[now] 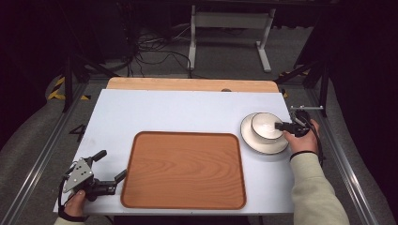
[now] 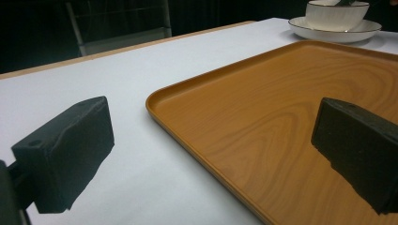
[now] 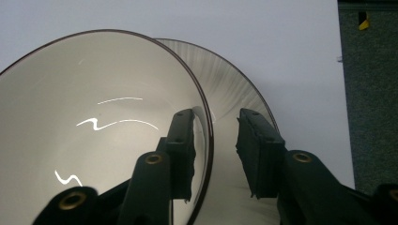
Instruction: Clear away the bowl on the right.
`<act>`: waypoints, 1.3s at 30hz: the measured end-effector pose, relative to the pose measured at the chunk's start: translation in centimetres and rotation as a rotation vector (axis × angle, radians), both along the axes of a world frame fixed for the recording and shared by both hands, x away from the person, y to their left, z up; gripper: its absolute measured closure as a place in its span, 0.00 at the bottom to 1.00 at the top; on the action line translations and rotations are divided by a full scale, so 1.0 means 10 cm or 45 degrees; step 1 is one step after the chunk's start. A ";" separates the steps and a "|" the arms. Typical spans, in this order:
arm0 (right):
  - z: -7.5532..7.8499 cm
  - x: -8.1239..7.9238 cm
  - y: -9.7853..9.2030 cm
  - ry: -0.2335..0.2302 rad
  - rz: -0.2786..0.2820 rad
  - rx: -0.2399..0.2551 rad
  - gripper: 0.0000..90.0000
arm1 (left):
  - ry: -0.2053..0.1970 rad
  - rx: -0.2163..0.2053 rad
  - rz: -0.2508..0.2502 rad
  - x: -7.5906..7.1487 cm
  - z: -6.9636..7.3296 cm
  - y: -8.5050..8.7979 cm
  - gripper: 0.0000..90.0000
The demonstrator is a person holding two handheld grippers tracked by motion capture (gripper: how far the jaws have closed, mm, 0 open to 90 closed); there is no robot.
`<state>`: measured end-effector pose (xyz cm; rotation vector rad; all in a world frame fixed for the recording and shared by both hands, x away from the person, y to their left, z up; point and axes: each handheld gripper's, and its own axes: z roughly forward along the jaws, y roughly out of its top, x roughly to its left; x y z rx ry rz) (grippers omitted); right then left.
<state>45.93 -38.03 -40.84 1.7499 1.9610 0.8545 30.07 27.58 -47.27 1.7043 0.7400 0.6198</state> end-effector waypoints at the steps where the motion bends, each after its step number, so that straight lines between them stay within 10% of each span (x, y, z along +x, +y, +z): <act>1: 0.00 0.00 0.00 0.000 0.000 0.000 0.76 | 0.000 0.000 0.000 0.00 0.00 0.00 0.00; 6: 0.01 -0.01 0.03 0.037 -0.022 0.052 0.91 | -0.005 -0.004 0.003 0.00 0.00 0.00 0.00; 39: 0.39 -0.06 0.14 0.084 -0.072 0.134 0.90 | 0.001 -0.002 0.000 0.00 0.00 0.00 0.00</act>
